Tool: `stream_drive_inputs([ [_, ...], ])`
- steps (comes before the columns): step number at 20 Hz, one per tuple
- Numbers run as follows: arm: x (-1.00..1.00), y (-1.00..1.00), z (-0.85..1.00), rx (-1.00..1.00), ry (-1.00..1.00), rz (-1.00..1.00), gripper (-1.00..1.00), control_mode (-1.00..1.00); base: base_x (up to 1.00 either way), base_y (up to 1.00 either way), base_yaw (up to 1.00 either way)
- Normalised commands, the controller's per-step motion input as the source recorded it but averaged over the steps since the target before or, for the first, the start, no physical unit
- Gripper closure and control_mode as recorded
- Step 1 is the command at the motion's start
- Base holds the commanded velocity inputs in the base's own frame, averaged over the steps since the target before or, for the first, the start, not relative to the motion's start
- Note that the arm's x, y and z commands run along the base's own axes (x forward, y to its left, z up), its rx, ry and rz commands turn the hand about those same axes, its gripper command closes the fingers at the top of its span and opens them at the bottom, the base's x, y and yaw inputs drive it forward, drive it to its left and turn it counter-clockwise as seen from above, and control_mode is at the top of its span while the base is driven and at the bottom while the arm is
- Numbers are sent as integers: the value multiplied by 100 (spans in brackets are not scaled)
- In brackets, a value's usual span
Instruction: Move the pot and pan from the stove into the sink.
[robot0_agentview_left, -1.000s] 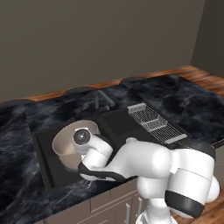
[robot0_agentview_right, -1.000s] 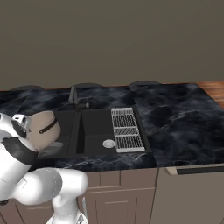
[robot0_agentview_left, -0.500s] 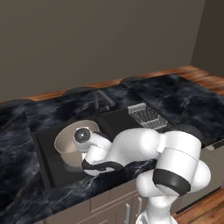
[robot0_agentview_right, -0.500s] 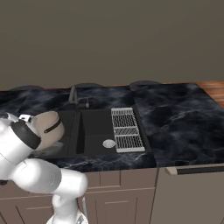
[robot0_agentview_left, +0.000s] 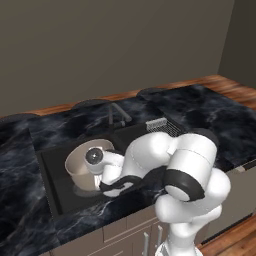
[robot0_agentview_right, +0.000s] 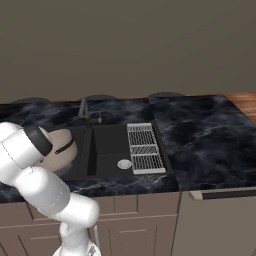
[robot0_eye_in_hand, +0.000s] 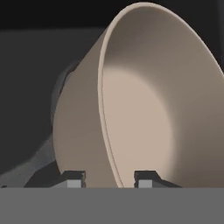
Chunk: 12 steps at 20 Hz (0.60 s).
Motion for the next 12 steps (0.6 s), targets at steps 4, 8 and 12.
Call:
stream_drive_inputs([
  [4, 3, 0, -3, 0, 0, 0, 100, -100, 0, 0, 0],
  [8, 0, 0, -1, 0, 0, 0, 100, -100, 0, 0, 0],
  [12, 0, 0, -12, 0, 0, 0, 100, -100, 0, 0, 0],
])
